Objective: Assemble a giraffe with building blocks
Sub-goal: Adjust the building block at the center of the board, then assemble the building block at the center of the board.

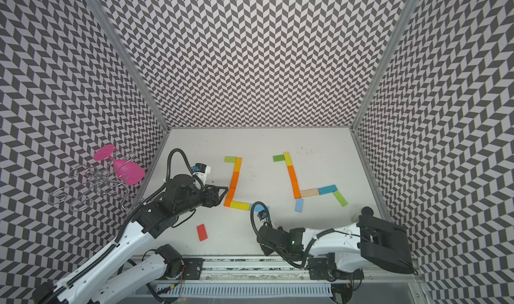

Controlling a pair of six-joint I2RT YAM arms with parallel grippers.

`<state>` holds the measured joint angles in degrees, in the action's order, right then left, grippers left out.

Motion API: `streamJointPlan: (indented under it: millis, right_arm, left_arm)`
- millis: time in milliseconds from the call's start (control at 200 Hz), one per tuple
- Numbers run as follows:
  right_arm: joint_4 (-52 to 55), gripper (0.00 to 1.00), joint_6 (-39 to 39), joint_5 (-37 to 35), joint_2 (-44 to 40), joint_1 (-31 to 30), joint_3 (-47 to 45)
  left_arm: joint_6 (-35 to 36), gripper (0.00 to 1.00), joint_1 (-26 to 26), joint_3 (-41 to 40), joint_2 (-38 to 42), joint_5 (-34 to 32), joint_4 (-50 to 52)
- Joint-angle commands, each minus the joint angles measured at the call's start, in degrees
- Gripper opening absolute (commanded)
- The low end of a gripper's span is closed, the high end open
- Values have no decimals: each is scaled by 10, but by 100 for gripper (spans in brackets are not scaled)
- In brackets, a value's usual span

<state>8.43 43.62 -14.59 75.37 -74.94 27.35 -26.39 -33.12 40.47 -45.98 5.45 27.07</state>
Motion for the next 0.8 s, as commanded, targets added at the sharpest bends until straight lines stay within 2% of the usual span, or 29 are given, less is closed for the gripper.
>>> streamJointPlan:
  millis: [0, 195, 401, 496, 791]
  right_arm:
    - [19, 36, 92, -22, 10, 25, 15]
    - [23, 37, 111, -7, 34, 52, 41]
    - [67, 57, 93, -23, 22, 52, 82]
    - [105, 62, 92, -22, 18, 51, 103]
    - [194, 62, 197, 7, 44, 15, 112]
  left_arm:
    - [9, 71, 10, -9, 9, 21, -32]
    - [12, 72, 16, -20, 16, 31, -46]
    - [13, 72, 16, -26, 26, 34, -53]
    - [14, 73, 16, -28, 31, 36, -54]
    - [14, 74, 13, -31, 53, 36, -56]
